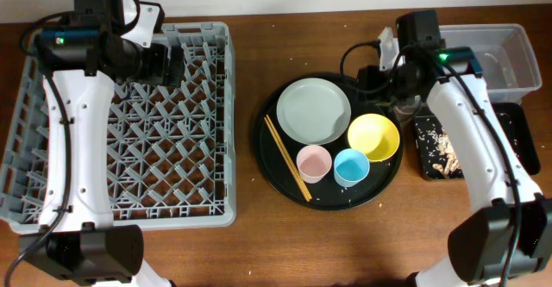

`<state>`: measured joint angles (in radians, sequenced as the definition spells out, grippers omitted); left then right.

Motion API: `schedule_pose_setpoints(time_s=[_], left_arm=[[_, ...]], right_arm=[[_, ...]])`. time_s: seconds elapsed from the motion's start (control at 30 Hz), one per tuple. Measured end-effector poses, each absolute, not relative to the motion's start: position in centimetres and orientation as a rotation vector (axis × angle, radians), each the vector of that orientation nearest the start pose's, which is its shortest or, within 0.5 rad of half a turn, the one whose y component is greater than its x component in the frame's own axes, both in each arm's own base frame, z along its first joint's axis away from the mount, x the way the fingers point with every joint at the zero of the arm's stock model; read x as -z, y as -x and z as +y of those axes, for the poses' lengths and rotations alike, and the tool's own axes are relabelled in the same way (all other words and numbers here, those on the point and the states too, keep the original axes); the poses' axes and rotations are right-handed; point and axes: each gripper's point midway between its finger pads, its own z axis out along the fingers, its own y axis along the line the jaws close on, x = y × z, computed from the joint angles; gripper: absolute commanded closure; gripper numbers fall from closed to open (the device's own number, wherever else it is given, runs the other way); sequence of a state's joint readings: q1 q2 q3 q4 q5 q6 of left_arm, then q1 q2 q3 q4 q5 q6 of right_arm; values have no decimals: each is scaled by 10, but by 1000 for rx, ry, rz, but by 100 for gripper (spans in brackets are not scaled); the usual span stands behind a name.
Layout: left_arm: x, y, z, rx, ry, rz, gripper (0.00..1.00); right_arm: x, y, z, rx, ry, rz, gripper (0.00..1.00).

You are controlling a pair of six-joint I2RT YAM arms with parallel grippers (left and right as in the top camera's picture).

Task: Sort waste into correct bins and load items into the dishwasher rack
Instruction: 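Grasp the pink cup with the right gripper and lift it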

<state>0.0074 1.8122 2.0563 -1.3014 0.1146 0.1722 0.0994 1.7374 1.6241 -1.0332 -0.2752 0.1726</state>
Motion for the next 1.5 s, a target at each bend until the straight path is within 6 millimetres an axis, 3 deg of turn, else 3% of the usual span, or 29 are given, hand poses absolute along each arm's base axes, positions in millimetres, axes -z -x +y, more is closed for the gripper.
schedule_pose_setpoints(time_s=[0.07,0.1,0.13,0.23,0.33,0.4,0.57,0.7,0.77,0.87,1.0,1.1,1.23,1.3,1.4,1.5], left_arm=[[-275,-428,-17,91,-256,2601,1],[-275,-428,-17,94,-256,2599,1],[-275,-428,-18,98,-257,2598,1],[-278,-431,-28,148,-282,2574,1],[-281,-431,-65,313,-374,2537,2],[-266,-429,-82,369,-416,2581,3],[-217,-420,-157,462,-624,2684,7],[-191,-414,-182,442,-636,2766,11],[-189,-406,-196,445,-627,2790,11],[-184,-383,-223,452,-658,2843,23],[-139,-348,-266,431,-676,3019,33],[-120,-338,-271,401,-668,3100,34],[-117,-327,-283,396,-722,3101,33],[-116,-328,-278,350,-721,3105,34],[-114,-343,-259,249,-621,3108,33],[-114,-378,-206,232,-352,3133,33]], right_arm=[[-188,-400,94,-458,2,2743,40],[-187,-394,99,-464,16,2764,27],[-184,-388,99,-466,14,2789,2],[-186,-388,104,-501,23,2785,2],[-192,-391,115,-597,49,2752,0],[-192,-390,117,-612,53,2750,0],[-192,-388,117,-615,50,2759,1],[-184,-384,115,-600,36,2799,4],[-177,-386,109,-553,5,2820,4],[-174,-387,105,-512,-7,2828,4],[-171,-386,98,-458,-30,2843,4],[-170,-386,97,-449,-40,2846,5],[-170,-385,96,-445,-43,2851,8],[-167,-378,96,-443,-59,2882,10],[-165,-364,116,-446,14,2927,20],[-151,-344,155,-433,190,2960,34]])
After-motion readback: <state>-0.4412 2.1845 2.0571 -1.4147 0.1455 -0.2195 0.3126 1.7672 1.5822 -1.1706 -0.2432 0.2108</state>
